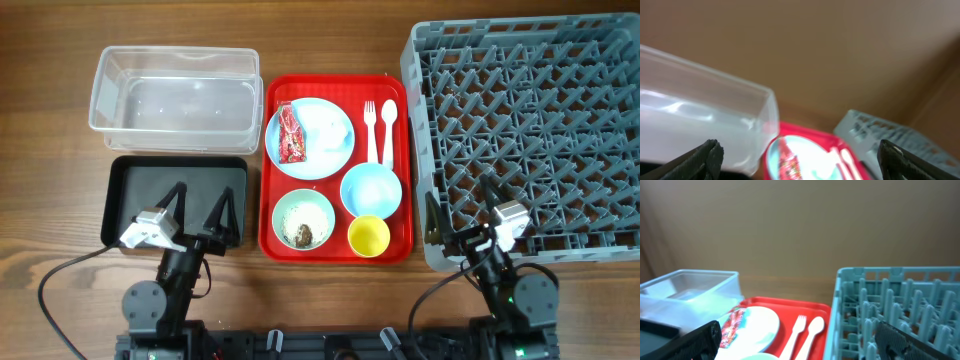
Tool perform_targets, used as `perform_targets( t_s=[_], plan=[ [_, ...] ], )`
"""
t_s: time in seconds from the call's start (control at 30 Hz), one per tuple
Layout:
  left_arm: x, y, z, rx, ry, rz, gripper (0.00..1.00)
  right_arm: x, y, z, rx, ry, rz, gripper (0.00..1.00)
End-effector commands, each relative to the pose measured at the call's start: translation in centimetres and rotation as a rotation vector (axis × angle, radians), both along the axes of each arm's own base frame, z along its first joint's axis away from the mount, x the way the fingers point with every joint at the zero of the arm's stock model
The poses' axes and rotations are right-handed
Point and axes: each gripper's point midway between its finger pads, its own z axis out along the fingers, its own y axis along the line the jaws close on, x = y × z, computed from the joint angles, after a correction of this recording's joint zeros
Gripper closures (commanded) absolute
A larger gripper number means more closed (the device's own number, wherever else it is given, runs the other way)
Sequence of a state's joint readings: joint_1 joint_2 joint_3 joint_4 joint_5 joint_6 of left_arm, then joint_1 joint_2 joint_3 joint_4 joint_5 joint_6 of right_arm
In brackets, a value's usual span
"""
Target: Sort waste into correct bins and load items into the dishwasher rack
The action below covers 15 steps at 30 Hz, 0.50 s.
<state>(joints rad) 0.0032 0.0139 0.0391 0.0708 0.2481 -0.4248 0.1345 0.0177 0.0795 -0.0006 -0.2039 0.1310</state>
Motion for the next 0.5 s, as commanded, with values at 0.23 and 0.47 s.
perform_targets(
  t_s=[0.23,0.47],
  plan=[
    [-1.2,-1.5,8.2,-0.049,0.148,-0.097,0.00,-0.1,1.0,9.1,-0.010,0.165,0.064,0.00],
    [1.6,-3.9,10.4,-0.069,0.531,-0.244,0.00,3.3,1.6,9.0,-0.044,0.527,0.066,0.00]
  ],
)
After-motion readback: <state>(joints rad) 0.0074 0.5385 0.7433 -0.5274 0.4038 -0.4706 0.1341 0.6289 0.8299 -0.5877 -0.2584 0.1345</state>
